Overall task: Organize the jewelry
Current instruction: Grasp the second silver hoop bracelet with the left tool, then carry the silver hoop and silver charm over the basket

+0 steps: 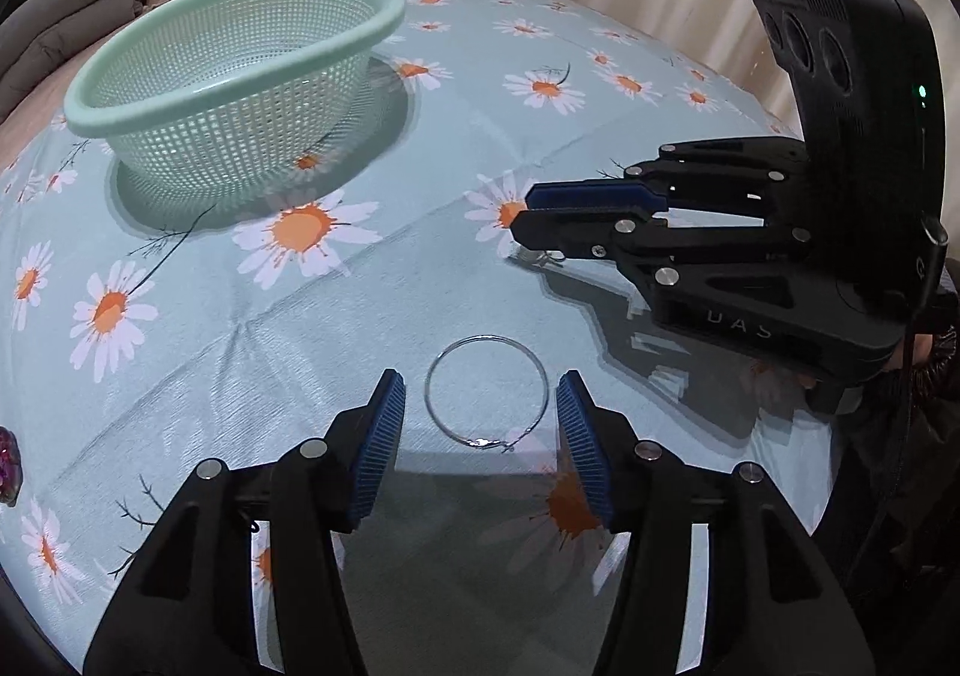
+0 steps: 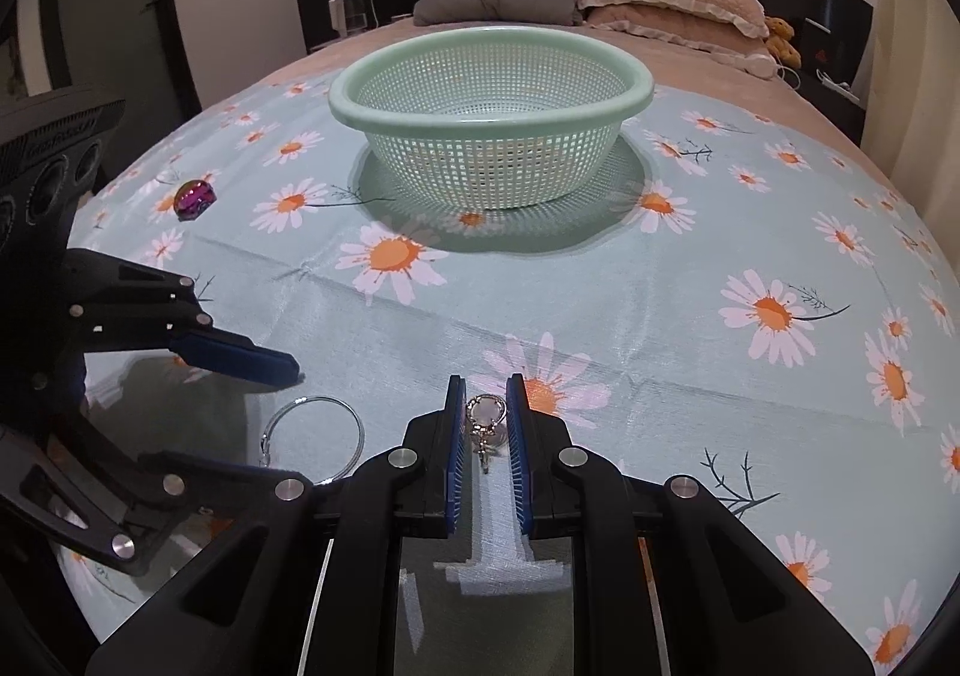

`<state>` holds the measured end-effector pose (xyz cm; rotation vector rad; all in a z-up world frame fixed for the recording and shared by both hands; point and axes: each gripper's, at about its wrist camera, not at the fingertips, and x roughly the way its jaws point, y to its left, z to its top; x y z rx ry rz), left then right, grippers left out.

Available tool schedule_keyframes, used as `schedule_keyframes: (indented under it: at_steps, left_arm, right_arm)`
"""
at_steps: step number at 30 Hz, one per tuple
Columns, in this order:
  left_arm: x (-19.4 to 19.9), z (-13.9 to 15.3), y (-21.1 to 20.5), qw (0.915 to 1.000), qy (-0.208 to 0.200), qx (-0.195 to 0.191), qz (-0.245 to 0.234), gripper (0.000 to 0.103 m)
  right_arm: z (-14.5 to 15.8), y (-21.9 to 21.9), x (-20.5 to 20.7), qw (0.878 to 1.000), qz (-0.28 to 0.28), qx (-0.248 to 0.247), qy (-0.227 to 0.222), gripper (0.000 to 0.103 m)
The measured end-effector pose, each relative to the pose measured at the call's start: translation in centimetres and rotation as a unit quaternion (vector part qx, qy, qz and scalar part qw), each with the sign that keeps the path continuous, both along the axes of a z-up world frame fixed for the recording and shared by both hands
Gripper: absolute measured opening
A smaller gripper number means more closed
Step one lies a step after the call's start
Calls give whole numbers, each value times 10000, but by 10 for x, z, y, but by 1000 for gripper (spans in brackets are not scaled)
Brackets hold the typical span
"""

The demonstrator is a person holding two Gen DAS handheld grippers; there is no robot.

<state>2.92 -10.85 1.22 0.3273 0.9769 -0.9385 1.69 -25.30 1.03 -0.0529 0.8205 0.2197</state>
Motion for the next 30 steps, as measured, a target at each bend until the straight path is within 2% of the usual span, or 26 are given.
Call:
schedule_keyframes:
  at_steps: [3, 6, 9, 11, 12, 19, 22, 30]
  left_arm:
    - [-2, -2, -8, 10000, -17, 9, -98, 55]
    - [-3, -5, -17, 9998, -103, 116, -114, 63]
    - [-3, -8, -19, 9998, -162, 125, -89, 64]
    - [-4, -8, -18, 9997, -230, 114, -63, 55]
    - [-3, -8, -17, 9997, -213, 94, -40, 45]
    - [-6, -1, -3, 9999, -131, -70, 47, 44]
    - [-4, 14, 5, 9994, -262, -163, 136, 44]
    - [29, 79, 18, 9928, -1091, -106, 478, 44]
  right_arm:
    - [2, -4, -2, 10000, -36, 44, -39, 13]
    - [3, -8, -3, 9999, -86, 125, -53, 13]
    - [4, -11, -3, 9998, -126, 148, -53, 13]
    - [4, -11, -4, 9998, -127, 142, -58, 13]
    - [5, -11, -4, 9998, -126, 136, -65, 13]
    - [12, -13, -5, 9997, -148, 139, -158, 13]
    - [18, -13, -4, 9996, -114, 92, -226, 13]
    - [65, -9, 17, 9976, -2, -85, -693, 13]
